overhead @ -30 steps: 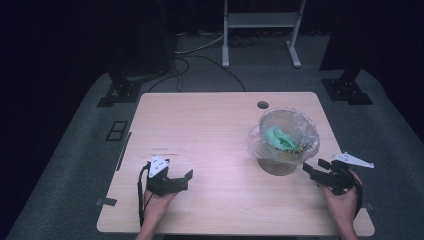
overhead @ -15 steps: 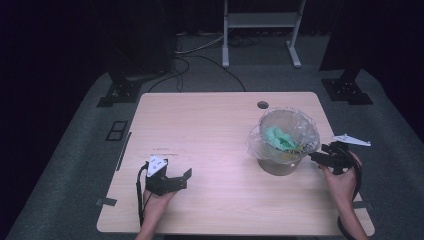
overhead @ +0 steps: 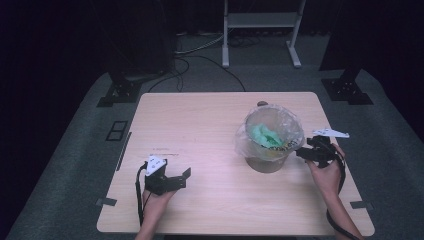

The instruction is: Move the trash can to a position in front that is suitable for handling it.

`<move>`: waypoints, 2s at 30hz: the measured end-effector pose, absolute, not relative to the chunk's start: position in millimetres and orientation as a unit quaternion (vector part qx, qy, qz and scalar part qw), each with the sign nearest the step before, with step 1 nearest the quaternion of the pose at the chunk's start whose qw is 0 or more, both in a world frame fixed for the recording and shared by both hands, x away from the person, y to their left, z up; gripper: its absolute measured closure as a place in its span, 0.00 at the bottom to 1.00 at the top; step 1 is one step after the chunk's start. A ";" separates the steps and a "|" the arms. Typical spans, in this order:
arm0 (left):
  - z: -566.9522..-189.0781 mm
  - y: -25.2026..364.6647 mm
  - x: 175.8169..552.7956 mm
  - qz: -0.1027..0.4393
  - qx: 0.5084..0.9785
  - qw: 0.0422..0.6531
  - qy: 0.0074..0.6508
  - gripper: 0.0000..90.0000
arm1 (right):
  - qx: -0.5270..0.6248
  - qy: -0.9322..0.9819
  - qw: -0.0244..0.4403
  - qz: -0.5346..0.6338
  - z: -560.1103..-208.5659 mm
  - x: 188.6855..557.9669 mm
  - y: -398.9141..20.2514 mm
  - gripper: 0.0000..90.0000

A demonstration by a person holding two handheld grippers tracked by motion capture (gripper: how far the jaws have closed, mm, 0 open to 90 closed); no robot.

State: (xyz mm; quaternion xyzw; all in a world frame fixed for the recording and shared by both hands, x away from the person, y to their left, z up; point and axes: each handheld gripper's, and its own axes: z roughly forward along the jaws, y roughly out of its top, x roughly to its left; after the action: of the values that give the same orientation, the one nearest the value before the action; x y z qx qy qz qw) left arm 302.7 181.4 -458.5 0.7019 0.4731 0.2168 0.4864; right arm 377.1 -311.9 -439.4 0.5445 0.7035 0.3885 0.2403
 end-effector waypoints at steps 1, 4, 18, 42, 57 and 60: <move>-458.8 181.3 302.7 0.216 0.702 0.486 0.474 0.02 | 0.541 0.706 0.240 0.389 -439.1 378.8 -307.7 0.36; -459.2 182.3 303.2 0.214 0.702 0.486 0.475 0.02 | 0.532 0.712 0.237 0.391 -438.9 384.4 -295.5 0.36; -459.3 182.9 302.8 0.211 0.700 0.487 0.477 0.02 | 0.484 0.750 0.235 0.385 -434.5 407.1 -235.8 0.36; -458.5 181.0 301.7 0.212 0.707 0.488 0.465 0.02 | 0.456 0.769 0.175 0.413 -437.9 407.8 -156.9 0.38; -457.3 181.7 301.2 0.204 0.710 0.497 0.455 0.01 | 0.434 0.780 0.164 0.420 -436.3 403.0 -143.4 0.35; -455.5 181.8 300.4 0.203 0.712 0.500 0.449 0.01 | 0.435 0.781 0.156 0.420 -435.9 397.2 -152.6 0.34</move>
State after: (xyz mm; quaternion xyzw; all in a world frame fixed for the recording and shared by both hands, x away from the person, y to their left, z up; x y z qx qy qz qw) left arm 300.4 181.8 -455.5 0.7123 0.4490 0.2032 0.4997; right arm 397.2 -152.6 -435.9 0.4351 0.7811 0.4199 0.1557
